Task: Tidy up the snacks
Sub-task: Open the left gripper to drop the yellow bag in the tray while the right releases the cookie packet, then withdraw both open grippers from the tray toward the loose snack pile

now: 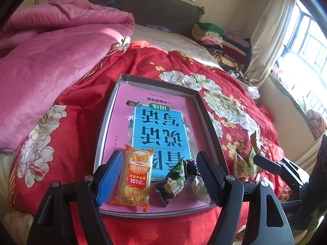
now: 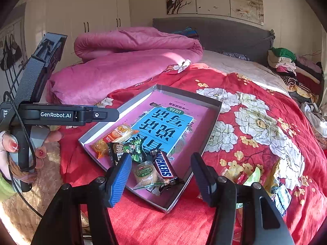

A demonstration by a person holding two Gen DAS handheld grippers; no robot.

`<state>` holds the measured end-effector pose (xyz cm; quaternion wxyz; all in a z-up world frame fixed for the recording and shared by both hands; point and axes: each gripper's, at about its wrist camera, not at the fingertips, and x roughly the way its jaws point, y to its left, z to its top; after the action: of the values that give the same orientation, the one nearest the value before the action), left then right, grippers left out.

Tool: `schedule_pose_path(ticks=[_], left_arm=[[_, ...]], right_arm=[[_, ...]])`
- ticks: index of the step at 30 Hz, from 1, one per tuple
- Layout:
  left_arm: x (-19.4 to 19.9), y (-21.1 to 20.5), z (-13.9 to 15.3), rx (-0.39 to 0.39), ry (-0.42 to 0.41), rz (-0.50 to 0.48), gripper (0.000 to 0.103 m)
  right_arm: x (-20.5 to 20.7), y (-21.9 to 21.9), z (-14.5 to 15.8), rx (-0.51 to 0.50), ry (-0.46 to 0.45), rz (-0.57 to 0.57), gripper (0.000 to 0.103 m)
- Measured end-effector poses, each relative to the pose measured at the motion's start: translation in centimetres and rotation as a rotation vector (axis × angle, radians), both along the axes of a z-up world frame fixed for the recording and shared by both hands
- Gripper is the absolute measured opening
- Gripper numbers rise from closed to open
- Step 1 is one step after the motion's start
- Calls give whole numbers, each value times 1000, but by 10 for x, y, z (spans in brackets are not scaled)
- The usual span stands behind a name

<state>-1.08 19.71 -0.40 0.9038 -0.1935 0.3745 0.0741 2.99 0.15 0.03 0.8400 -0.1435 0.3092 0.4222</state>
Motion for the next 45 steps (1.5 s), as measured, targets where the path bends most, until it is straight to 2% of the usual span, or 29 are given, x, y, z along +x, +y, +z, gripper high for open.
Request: schedule_pose_path(ticks=[30, 45], left_arm=[[-12, -65, 40, 28, -45, -113, 76], [-10, -96, 48, 31, -39, -181, 76]], right_arm=[[5, -53, 35, 86, -58, -127, 66], [17, -105, 49, 160, -60, -255, 68]])
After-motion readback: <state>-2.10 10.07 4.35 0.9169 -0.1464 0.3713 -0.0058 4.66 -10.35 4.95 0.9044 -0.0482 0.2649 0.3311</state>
